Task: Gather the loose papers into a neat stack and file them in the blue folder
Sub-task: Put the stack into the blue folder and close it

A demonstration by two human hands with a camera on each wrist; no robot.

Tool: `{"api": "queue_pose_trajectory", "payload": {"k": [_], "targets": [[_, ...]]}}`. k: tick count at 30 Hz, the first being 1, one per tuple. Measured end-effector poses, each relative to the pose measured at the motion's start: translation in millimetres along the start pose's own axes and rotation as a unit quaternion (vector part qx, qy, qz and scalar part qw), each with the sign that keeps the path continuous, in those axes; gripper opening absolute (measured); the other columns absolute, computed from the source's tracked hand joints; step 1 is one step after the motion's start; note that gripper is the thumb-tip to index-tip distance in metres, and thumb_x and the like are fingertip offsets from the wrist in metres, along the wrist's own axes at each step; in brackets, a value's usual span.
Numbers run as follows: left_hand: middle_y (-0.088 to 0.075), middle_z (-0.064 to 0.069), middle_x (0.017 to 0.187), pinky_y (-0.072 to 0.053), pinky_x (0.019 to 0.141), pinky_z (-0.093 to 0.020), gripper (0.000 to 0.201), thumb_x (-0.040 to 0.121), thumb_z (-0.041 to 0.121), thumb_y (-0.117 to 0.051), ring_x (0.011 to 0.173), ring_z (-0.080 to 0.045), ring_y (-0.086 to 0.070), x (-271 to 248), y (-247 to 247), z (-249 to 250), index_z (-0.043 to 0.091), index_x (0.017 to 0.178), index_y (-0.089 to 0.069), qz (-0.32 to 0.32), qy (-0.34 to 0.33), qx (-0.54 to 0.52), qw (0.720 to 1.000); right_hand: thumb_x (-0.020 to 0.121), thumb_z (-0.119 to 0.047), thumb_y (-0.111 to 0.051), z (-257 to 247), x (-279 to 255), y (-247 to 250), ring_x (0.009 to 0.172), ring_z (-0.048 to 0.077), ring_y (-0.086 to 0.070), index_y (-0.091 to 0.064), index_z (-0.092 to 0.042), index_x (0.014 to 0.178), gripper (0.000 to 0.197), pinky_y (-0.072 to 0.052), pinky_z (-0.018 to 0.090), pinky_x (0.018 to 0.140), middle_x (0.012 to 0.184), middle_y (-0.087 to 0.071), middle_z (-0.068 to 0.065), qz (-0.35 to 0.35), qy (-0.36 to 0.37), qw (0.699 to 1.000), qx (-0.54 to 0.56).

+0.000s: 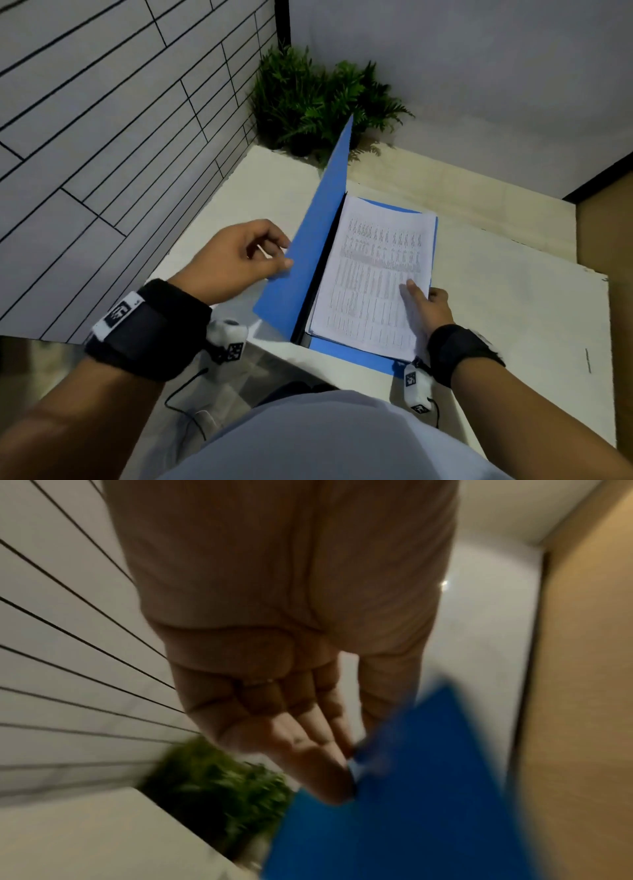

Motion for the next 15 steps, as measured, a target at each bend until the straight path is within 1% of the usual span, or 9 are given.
{"api": "queue_pose_trajectory", "payload": {"k": [2, 3, 4, 5, 6, 8, 11, 13, 15], "targets": [[-0.075, -0.003, 0.098, -0.055, 0.082, -0.025, 0.024, 0.086, 0.025, -0.069, 0.087, -0.019, -0.072, -2, -37, 14, 0.017, 0.109, -0.069, -0.133, 0.004, -0.054, 0.990, 0.086, -0.061, -0.056, 4, 4, 7, 0.113, 0.024, -0.050, -0.039, -0.017, 0.129, 0.064, -0.037, 0.035, 0.098, 0.129, -0.051, 0.003, -0.011, -0.008, 1.000, 0.011], [-0.075, -0.002, 0.105, -0.054, 0.085, -0.025, 0.026, 0.089, 0.027, -0.066, 0.095, -0.017, -0.071, 2, -51, 10, 0.018, 0.113, -0.068, -0.172, 0.018, -0.053, 0.983, 0.081, -0.069, -0.055, 4, 1, 8, 0.116, 0.022, -0.051, -0.041, -0.023, 0.133, 0.071, -0.036, 0.038, 0.105, 0.131, -0.051, 0.000, -0.031, -0.019, 0.999, 0.030], [-0.073, 0.000, 0.110, -0.053, 0.086, -0.026, 0.025, 0.091, 0.029, -0.063, 0.100, -0.016, -0.070, 10, -61, 2, 0.020, 0.114, -0.068, -0.180, 0.032, -0.044, 0.982, 0.077, -0.075, -0.054, 8, 1, 10, 0.119, 0.022, -0.053, -0.043, -0.029, 0.135, 0.075, -0.037, 0.041, 0.108, 0.134, -0.054, -0.002, -0.052, -0.034, 0.997, 0.052], [-0.071, 0.002, 0.113, -0.052, 0.088, -0.029, 0.025, 0.092, 0.031, -0.063, 0.105, -0.016, -0.068, 22, -67, -14, 0.022, 0.115, -0.067, -0.159, 0.051, -0.034, 0.985, 0.080, -0.075, -0.050, 3, -6, 11, 0.119, 0.022, -0.056, -0.046, -0.030, 0.135, 0.071, -0.040, 0.043, 0.108, 0.134, -0.056, -0.001, -0.071, -0.031, 0.995, 0.065], [-0.068, 0.002, 0.116, -0.052, 0.090, -0.033, 0.025, 0.092, 0.033, -0.063, 0.111, -0.019, -0.065, 35, -71, -32, 0.024, 0.116, -0.065, -0.124, 0.077, -0.029, 0.989, 0.088, -0.069, -0.043, 1, -9, 15, 0.116, 0.023, -0.059, -0.048, -0.025, 0.133, 0.063, -0.044, 0.042, 0.103, 0.131, -0.059, 0.001, -0.081, -0.028, 0.994, 0.063], [-0.057, -0.002, 0.131, -0.047, 0.099, -0.040, 0.036, 0.092, 0.033, -0.063, 0.125, -0.024, -0.055, 57, -79, -72, 0.026, 0.127, -0.056, -0.066, 0.134, -0.007, 0.989, 0.096, -0.061, -0.033, -4, -14, 27, 0.109, 0.024, -0.061, -0.051, -0.022, 0.128, 0.054, -0.047, 0.038, 0.093, 0.122, -0.063, 0.004, -0.073, -0.033, 0.995, 0.060], [-0.039, -0.010, 0.151, -0.043, 0.103, -0.043, 0.061, 0.093, 0.024, -0.063, 0.139, -0.026, -0.040, 71, -102, -108, 0.019, 0.147, -0.035, -0.032, 0.186, -0.021, 0.982, 0.092, -0.069, -0.026, -6, -18, 37, 0.123, 0.025, -0.055, -0.048, -0.022, 0.139, 0.070, -0.037, 0.044, 0.111, 0.132, -0.060, 0.005, -0.078, -0.032, 0.996, 0.016], [-0.040, -0.010, 0.151, -0.046, 0.097, -0.038, 0.068, 0.092, 0.022, -0.064, 0.133, -0.028, -0.046, 73, -121, -115, 0.015, 0.150, -0.028, -0.037, 0.203, -0.049, 0.977, 0.085, -0.078, -0.025, -7, -17, 36, 0.125, 0.021, -0.054, -0.054, -0.025, 0.132, 0.077, -0.033, 0.042, 0.115, 0.132, -0.060, -0.001, -0.095, -0.030, 0.995, -0.026], [-0.050, -0.010, 0.142, -0.047, 0.091, -0.033, 0.063, 0.092, 0.019, -0.066, 0.113, -0.026, -0.057, 77, -137, -116, 0.010, 0.146, -0.035, -0.061, 0.199, -0.058, 0.976, 0.071, -0.091, -0.030, -7, -14, 31, 0.131, 0.023, -0.050, -0.052, -0.016, 0.137, 0.102, -0.032, 0.042, 0.116, 0.141, -0.054, 0.001, -0.107, -0.024, 0.991, -0.081]]}}
Point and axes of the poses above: each hand's wrist, its own x-axis towards the middle knuckle, its own y-axis out of the back of the hand, z = x × y, the point moved 6 cm from there along x, towards the middle knuckle
